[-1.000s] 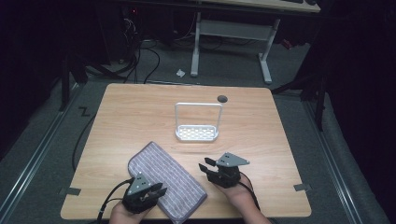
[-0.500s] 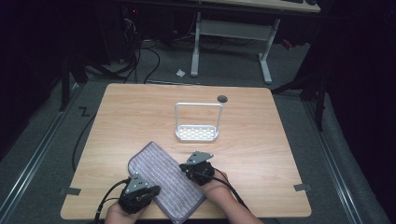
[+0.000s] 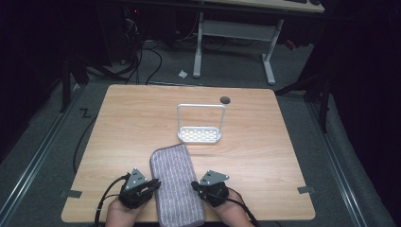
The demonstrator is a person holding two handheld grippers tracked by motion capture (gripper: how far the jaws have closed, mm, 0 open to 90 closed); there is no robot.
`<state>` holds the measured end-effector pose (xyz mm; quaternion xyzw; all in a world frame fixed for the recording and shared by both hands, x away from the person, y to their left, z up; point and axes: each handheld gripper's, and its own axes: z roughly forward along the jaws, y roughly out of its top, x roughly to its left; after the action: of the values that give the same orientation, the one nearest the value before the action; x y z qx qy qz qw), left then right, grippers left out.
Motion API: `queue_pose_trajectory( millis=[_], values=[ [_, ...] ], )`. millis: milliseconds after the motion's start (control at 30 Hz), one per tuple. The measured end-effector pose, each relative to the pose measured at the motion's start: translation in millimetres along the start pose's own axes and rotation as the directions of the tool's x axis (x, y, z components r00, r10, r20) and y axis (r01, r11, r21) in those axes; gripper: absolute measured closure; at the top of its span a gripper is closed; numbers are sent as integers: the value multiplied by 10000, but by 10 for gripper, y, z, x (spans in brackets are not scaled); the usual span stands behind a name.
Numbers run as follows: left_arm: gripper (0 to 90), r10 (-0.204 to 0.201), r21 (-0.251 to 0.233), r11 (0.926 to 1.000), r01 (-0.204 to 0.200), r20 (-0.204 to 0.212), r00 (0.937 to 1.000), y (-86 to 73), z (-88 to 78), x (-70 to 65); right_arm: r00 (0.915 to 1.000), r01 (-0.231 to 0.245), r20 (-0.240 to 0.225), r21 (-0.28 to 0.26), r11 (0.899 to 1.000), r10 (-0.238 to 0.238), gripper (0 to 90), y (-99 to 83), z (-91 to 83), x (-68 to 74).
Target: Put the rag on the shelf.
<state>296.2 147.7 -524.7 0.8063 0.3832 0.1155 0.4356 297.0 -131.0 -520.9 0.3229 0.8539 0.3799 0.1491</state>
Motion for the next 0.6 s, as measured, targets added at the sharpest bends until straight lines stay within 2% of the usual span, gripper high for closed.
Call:
queue_pose_trajectory(
  millis=[67,100,133,167,200,300,433,533,567,600],
  values=[
    [788,-33,177,9998,32,67,10000,-25,32,25,9999,-34,150,-93,10000,36,874,114,96,-61],
    [786,-33,177,9998,32,67,10000,-25,32,25,9999,-34,150,-93,10000,36,874,114,96,-61],
    [783,24,221,9998,-27,134,9999,-21,64,13,9994,-5,334,-63,10000,7,871,219,212,-120],
    [784,24,221,9998,-27,134,9999,-21,64,13,9994,-5,334,-63,10000,7,871,219,212,-120],
    [783,82,292,9995,-86,147,9999,-9,100,7,9988,13,487,62,10000,-16,871,282,312,-174],
    [786,103,418,9991,-111,197,9998,22,175,-15,9986,7,531,284,9996,-22,871,277,366,-224],
    [786,224,458,9987,-239,314,9993,61,240,-74,9985,-37,556,329,9995,19,871,189,300,-233],
    [785,381,540,9977,-409,528,9979,115,321,-172,9977,-147,669,358,9993,123,869,43,131,-288],
    [785,89,446,9989,-125,788,9969,134,383,-288,9972,-232,715,345,9991,207,869,2,85,-304],
    [785,89,446,9989,-125,788,9969,134,383,-288,9972,-232,715,345,9991,207,869,2,85,-304]
  ],
)
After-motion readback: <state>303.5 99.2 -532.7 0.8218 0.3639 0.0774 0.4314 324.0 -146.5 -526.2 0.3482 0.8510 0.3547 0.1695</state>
